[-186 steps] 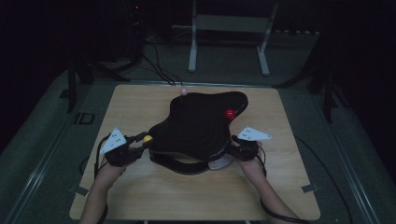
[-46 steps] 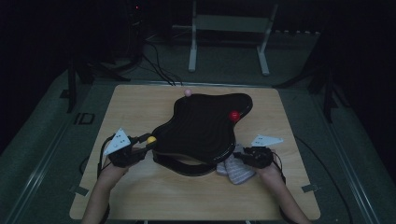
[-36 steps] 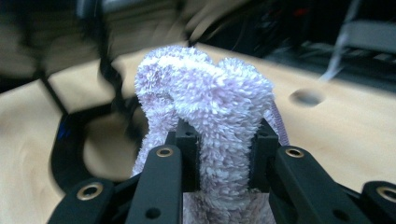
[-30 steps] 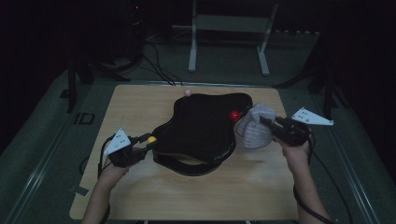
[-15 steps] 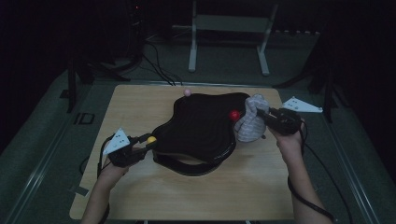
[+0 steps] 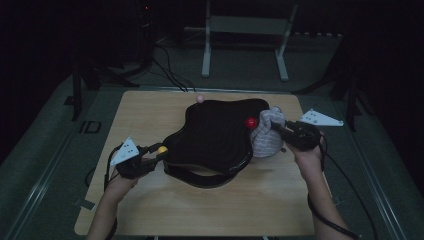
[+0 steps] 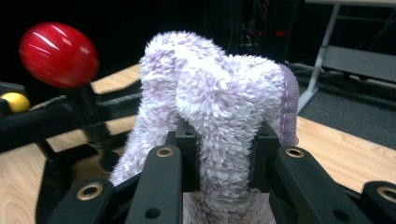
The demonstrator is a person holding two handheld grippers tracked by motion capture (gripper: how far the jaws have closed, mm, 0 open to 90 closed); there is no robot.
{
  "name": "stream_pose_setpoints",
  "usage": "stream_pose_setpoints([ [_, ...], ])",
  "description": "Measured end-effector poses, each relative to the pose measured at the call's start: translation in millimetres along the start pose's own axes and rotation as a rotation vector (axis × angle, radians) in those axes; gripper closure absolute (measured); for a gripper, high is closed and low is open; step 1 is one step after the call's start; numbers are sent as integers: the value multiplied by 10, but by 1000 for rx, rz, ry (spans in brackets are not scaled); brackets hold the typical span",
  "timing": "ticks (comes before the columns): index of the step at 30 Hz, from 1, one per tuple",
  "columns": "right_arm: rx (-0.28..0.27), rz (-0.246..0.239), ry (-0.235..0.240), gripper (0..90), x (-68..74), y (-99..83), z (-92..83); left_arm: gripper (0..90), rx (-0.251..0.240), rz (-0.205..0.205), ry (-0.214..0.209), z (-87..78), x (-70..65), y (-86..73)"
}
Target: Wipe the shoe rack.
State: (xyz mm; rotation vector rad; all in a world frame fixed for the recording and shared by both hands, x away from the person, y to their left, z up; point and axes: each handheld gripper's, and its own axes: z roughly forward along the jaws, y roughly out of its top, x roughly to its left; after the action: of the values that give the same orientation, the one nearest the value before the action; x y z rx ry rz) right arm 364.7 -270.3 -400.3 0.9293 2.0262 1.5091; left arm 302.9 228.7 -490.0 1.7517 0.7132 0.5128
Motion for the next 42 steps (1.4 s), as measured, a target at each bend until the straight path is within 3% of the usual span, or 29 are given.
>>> stream_pose_setpoints([
  [3, -28, -11, 15, 719, 52, 78, -51, 598, 0, -1, -1, 1, 1, 0],
  [7, 19, -41, 6, 719, 127, 21, 64, 597, 1, 1, 0, 1, -1, 2],
  [9, 31, -30, 20, 719, 140, -35, 95, 597, 7, 1, 0, 3, -1, 10],
  [14, -12, -38, 27, 717, 187, 34, 20, 597, 5, 2, -1, 3, 0, 6],
  [17, 11, -52, 19, 718, 199, 7, 77, 597, 4, 1, -1, 3, 0, 6],
  [21, 39, -30, 26, 719, 175, -79, 116, 597, 3, 1, -3, 5, 0, 5],
  [27, -10, -43, 50, 718, 233, 29, 29, 597, 2, 0, -3, 6, 1, 4],
  [33, 47, -24, 59, 719, 200, -124, 156, 597, 1, -2, -1, 11, -5, 5],
  [38, 44, -24, 74, 718, 198, -193, 25, 597, 2, -2, -1, 9, -5, 5],
  [42, 9, -20, 98, 717, 222, -167, -206, 597, 2, -3, 0, 11, -5, 6],
])
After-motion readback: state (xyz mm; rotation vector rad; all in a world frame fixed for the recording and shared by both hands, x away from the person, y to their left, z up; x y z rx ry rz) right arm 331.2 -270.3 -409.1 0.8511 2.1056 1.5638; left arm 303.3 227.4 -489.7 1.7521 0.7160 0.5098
